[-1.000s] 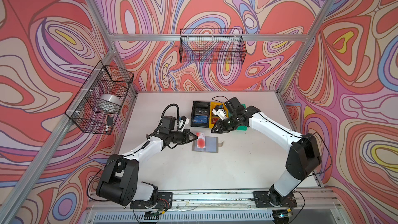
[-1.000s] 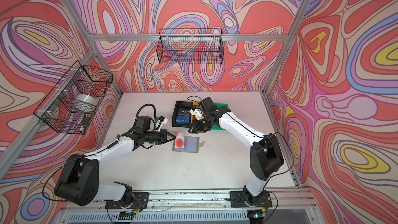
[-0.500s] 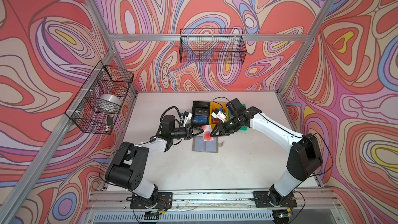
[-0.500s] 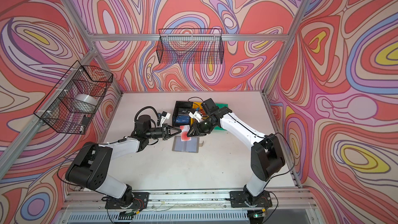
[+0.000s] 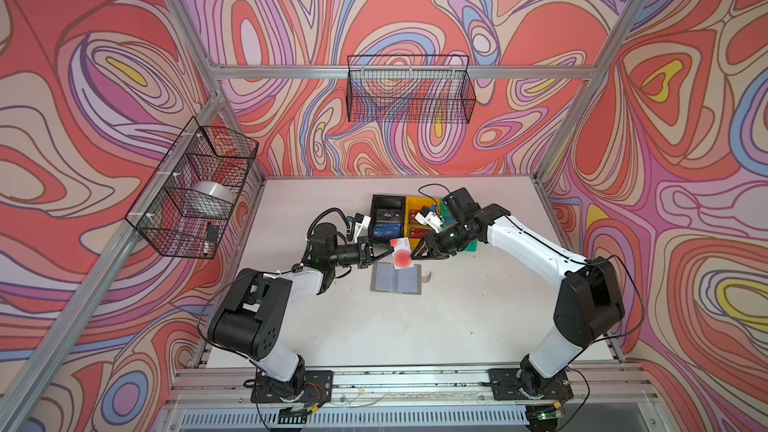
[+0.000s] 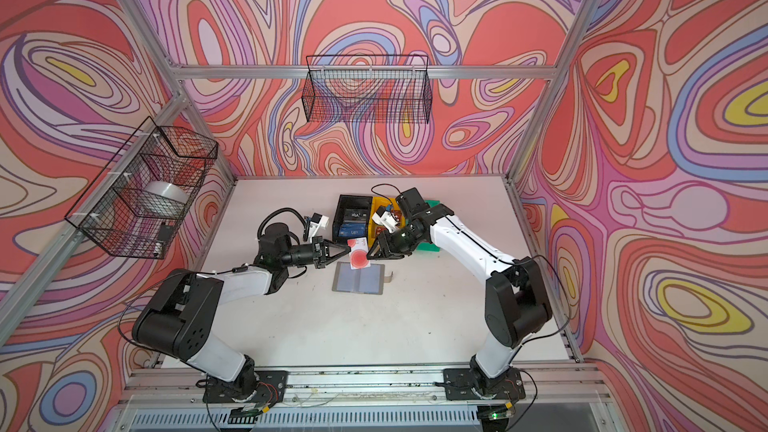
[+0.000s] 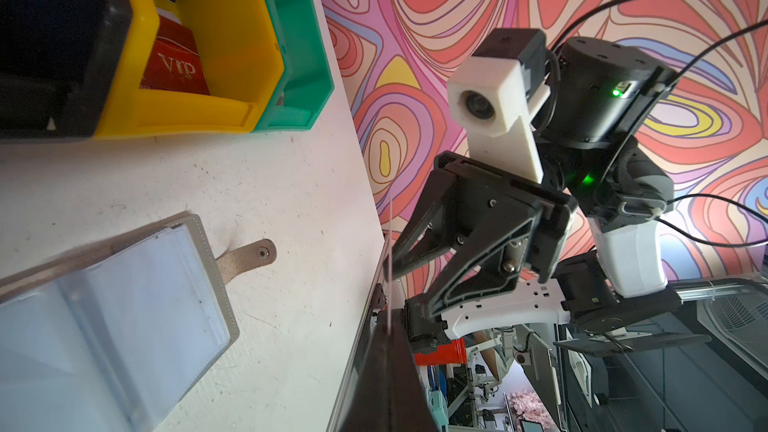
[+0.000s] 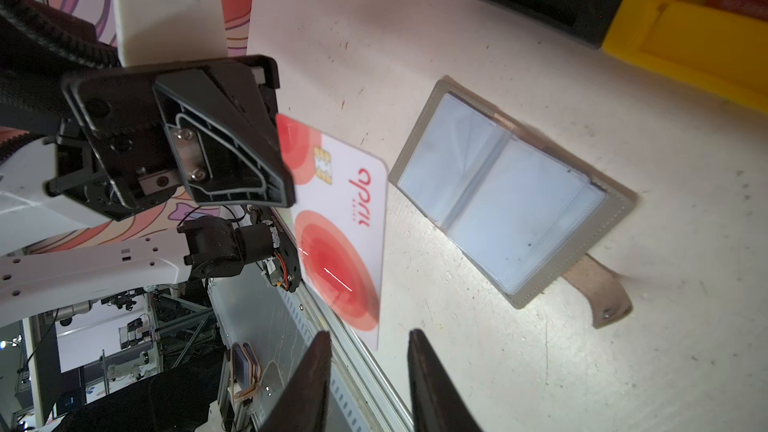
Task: Take the credit cards out of the card holder
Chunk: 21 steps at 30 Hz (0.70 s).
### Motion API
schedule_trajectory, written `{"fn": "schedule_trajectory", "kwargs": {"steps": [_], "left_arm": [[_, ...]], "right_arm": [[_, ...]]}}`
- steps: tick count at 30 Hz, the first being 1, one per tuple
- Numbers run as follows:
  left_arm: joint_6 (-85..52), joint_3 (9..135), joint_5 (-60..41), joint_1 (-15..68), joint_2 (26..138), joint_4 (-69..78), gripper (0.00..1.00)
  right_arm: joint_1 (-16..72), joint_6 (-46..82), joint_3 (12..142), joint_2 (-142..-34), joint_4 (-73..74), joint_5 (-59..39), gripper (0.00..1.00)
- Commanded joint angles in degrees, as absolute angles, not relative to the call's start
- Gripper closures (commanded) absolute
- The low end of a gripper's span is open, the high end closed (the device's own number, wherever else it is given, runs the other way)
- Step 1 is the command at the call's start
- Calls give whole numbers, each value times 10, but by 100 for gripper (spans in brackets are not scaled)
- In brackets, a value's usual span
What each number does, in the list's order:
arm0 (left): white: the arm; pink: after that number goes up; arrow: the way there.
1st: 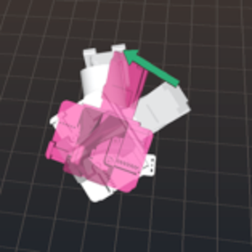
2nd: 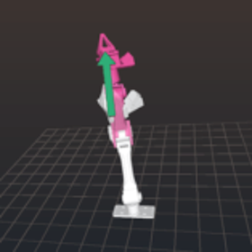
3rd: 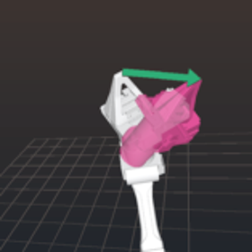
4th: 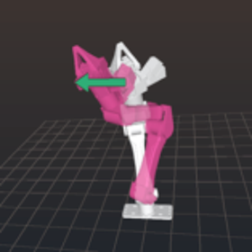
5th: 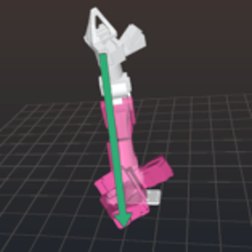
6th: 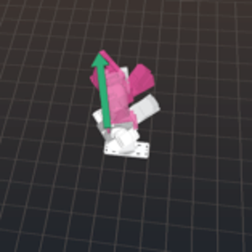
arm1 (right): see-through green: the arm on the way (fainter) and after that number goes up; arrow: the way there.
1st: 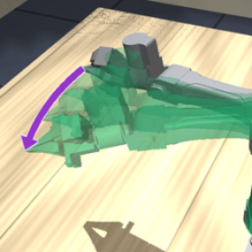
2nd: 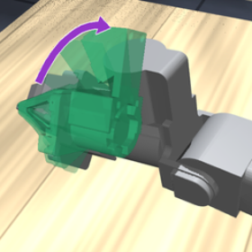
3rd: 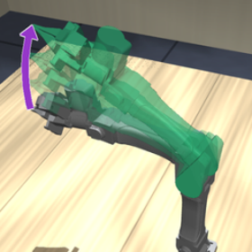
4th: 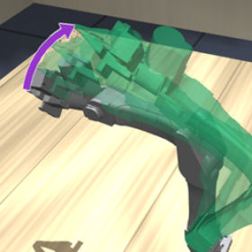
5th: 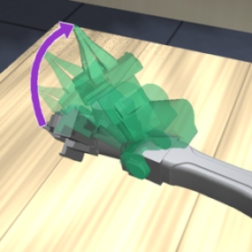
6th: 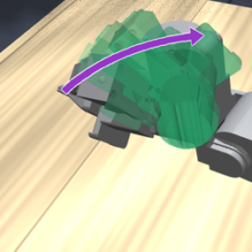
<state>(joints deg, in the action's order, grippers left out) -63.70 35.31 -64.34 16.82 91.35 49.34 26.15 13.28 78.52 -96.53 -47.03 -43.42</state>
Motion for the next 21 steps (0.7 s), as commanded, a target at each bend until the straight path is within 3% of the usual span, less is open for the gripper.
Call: {"fn": "schedule_trajectory", "kwargs": {"steps": [1, 16, 21], "left_arm": [[-641, 361, -650, 169, 912, 517, 100], [-657, 362, -641, 183, 936, 552, 100], [-653, 362, -636, 185, 944, 546, 100]], "right_arm": [[256, 116, 799, -988, -479, -451, 65], [256, 140, 791, -1032, -412, -535, 63], [256, 153, 777, -1019, -379, -566, 69]]}}
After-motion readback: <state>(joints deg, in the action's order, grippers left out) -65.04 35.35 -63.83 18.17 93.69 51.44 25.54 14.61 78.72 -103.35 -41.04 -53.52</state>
